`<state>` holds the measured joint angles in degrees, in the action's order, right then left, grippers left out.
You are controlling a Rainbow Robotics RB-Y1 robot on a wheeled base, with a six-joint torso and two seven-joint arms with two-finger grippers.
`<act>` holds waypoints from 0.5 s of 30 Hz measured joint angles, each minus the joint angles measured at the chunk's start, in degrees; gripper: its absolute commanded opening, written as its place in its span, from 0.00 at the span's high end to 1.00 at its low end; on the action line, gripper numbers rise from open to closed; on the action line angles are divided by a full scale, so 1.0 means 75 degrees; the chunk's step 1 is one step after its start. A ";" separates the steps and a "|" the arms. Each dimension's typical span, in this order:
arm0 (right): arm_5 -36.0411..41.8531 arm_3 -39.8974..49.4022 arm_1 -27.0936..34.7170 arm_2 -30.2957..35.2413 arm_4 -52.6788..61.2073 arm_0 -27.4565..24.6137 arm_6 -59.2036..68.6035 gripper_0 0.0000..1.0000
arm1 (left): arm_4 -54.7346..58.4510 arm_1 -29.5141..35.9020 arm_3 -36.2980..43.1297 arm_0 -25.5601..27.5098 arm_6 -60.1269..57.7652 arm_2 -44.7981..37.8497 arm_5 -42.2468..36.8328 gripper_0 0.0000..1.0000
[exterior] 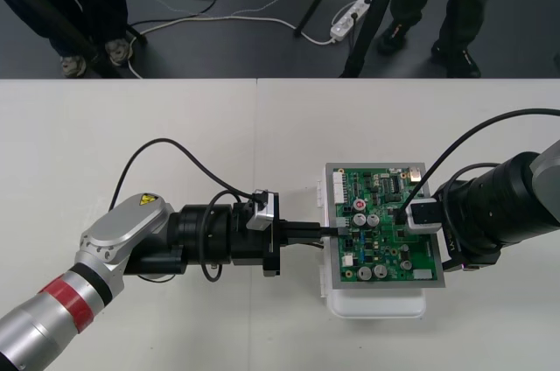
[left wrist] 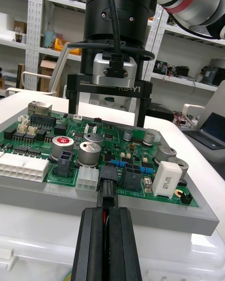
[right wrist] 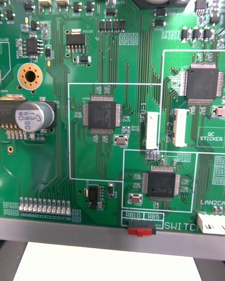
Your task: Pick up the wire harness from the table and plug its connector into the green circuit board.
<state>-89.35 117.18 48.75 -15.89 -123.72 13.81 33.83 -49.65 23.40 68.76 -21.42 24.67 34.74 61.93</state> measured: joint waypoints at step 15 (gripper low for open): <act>0.0002 0.0000 0.0000 0.0000 0.0001 0.0000 0.0000 0.00 | 0.0016 0.0000 -0.0001 0.0000 0.0004 0.0008 0.0000 1.00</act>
<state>-89.33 117.18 48.75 -15.89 -123.71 13.81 33.83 -49.54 23.40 68.75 -21.42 24.70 34.80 61.93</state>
